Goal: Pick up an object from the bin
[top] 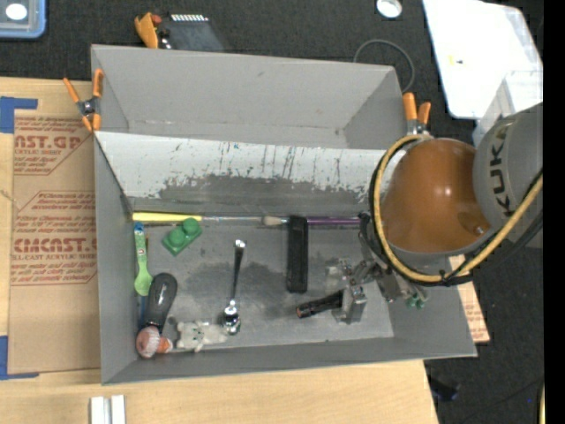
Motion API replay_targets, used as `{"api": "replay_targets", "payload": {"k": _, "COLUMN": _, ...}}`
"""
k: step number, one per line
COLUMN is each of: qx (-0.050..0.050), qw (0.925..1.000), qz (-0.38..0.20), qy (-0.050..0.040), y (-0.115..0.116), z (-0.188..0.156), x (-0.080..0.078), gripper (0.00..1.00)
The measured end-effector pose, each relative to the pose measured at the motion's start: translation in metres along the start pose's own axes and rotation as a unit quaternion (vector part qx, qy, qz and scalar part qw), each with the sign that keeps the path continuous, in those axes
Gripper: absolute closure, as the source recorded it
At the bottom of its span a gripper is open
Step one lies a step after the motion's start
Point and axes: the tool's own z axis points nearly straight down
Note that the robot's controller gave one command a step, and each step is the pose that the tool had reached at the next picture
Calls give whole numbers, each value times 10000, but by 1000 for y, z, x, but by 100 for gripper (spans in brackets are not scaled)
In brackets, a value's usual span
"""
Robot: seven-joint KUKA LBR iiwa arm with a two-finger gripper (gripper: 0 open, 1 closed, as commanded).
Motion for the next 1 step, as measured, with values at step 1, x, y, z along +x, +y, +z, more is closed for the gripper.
{"api": "replay_targets", "payload": {"k": 1, "qx": 5, "qw": 10000, "qz": -1, "qy": -19, "y": 0, "z": -18, "x": -1, "gripper": 100}}
